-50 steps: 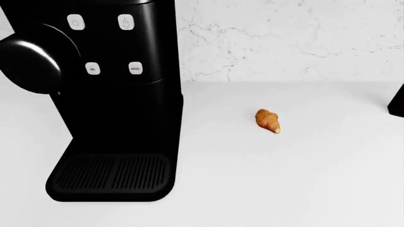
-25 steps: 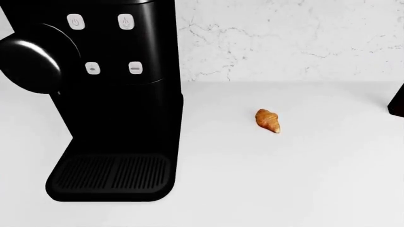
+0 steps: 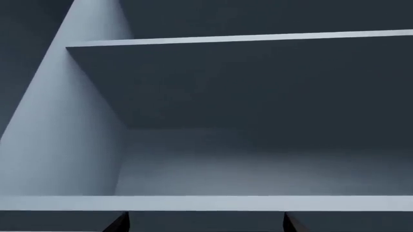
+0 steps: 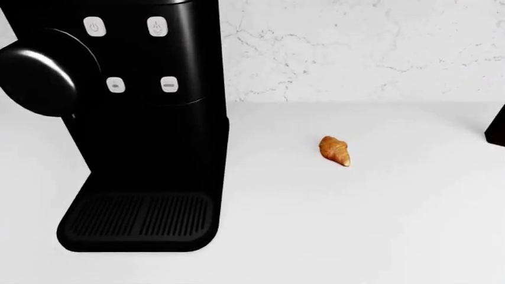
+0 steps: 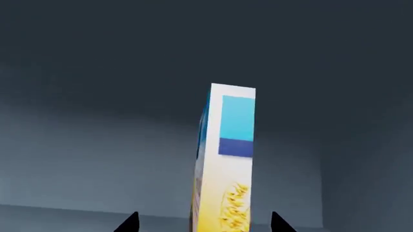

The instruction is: Pick the jello cup and cereal from the counter and place them in the cabinets closest to them.

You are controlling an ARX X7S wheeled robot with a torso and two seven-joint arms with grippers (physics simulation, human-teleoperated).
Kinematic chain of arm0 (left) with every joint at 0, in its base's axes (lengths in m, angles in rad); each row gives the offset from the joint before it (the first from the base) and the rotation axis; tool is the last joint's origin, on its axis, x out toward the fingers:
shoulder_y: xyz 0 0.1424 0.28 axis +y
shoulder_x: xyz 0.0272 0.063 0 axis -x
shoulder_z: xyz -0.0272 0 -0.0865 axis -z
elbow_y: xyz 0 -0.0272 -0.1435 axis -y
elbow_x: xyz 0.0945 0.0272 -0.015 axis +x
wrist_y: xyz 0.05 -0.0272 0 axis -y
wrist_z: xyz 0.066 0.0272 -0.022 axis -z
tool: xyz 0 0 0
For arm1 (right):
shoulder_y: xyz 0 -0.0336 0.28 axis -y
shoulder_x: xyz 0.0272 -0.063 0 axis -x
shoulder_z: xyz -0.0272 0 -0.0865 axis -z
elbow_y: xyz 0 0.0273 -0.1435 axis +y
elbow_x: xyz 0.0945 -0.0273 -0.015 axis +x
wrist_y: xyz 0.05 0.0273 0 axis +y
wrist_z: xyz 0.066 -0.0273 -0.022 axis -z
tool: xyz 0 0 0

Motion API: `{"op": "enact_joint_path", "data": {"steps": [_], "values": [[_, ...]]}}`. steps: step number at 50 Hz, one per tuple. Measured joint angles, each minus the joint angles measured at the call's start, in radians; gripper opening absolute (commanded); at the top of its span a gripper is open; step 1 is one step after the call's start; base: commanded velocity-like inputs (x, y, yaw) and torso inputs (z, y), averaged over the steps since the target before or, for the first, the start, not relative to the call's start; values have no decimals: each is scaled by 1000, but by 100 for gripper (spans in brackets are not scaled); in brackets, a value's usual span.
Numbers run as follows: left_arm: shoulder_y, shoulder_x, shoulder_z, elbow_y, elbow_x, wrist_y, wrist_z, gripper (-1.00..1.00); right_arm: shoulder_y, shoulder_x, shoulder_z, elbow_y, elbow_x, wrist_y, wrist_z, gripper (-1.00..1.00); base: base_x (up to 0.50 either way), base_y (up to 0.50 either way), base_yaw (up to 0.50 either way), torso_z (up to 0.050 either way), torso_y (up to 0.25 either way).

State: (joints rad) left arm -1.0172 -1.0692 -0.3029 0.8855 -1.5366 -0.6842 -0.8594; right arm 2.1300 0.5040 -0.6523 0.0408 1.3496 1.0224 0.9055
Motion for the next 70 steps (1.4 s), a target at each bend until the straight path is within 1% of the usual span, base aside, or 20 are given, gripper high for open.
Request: {"op": "enact_joint_path", "data": {"steps": [14,20,24,29,37,50,64,70], "values": [[2,1,4,5,-1,-1,0,100,46,22,-3,-54,-10,42,47,100,0,0,0,0,0],[-7,-1,9,6,-6,0,-6,100,72,21,16,-85,22,64,84,100,0,0,0,0,0],[-4,-8,-9,14,-25,6,-20,100,85,23,37,-114,72,82,121,100,0,0,0,0,0],[6,-29,-68,32,-78,22,-51,100,96,33,73,-160,164,104,183,100,0,0,0,0,0],[40,-55,-202,64,-178,33,-96,100,96,68,131,-252,333,112,291,100,0,0,0,0,0],[95,-53,-386,95,-295,22,-137,100,100,118,182,-361,524,101,415,100,0,0,0,0,0],[123,-55,-518,113,-391,12,-167,100,184,146,197,-419,695,122,563,100,0,0,0,0,0],[136,-51,-587,124,-447,-1,-182,100,202,164,198,-459,765,102,608,100,0,0,0,0,0]]}}
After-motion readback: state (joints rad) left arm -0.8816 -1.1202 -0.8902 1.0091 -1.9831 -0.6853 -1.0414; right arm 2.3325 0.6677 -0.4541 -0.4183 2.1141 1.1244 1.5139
